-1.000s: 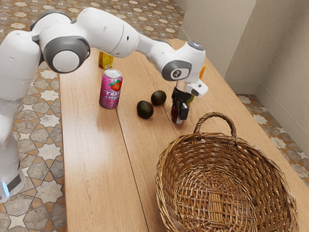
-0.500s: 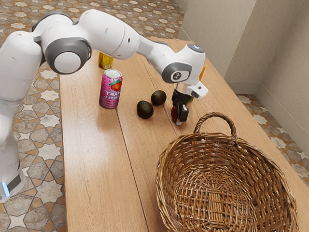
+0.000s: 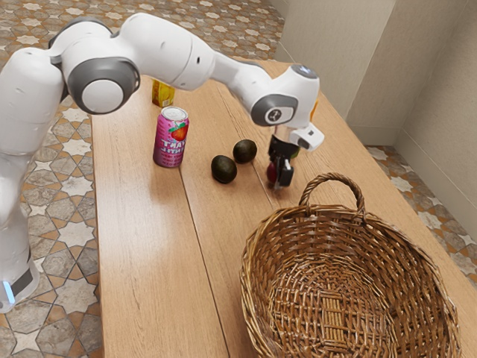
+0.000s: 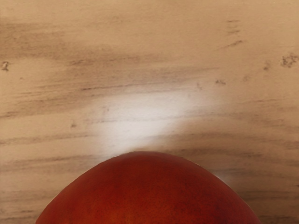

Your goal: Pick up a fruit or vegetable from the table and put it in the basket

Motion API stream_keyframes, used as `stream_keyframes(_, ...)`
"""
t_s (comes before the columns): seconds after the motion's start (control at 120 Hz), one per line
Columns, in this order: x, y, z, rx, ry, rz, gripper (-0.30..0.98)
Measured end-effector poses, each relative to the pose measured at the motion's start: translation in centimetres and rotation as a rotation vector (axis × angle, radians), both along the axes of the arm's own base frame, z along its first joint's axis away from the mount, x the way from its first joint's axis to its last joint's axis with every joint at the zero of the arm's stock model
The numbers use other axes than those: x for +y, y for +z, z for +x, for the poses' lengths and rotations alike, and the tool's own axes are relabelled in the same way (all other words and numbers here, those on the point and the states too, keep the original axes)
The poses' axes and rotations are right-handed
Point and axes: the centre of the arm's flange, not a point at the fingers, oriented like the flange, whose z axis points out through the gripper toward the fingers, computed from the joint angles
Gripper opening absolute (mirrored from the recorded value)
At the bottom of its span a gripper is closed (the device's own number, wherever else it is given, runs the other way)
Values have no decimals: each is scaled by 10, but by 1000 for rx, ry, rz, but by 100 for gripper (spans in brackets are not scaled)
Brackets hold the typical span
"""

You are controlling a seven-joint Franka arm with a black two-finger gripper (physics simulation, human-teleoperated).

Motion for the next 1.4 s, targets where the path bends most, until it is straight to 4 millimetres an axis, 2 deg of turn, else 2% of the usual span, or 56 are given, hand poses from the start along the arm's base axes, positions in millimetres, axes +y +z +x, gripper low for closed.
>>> stream_keyframes(0.1,-5,41,4,-64,-15,11,41)
stream_keyframes(0.167,-8,80,10,-121,-25,19,41)
stream_keyframes(0.225,-16,114,12,-163,-39,23,41)
stream_keyframes(0.383,-38,183,9,-247,-78,29,42)
stream_keyframes(0.483,-90,218,8,-308,-162,1,40)
stream_keyframes(0.583,-143,238,0,-340,-249,-37,40)
stream_keyframes(0.675,-204,253,-11,-376,-344,-77,41)
stream_keyframes(0.783,-263,254,-21,-406,-428,-111,41)
stream_keyframes(0.875,-310,247,-33,-417,-491,-136,41)
stream_keyframes(0.95,-336,238,-40,-412,-525,-149,41)
stream_keyframes(1.067,-372,205,-49,-361,-569,-166,41)
stream_keyframes(1.1,-386,189,-54,-331,-586,-170,41)
stream_keyframes(1.175,-398,172,-59,-300,-599,-174,41)
stream_keyframes(1.292,-399,148,-61,-252,-594,-168,41)
stream_keyframes(1.4,-403,137,-66,-219,-596,-168,41)
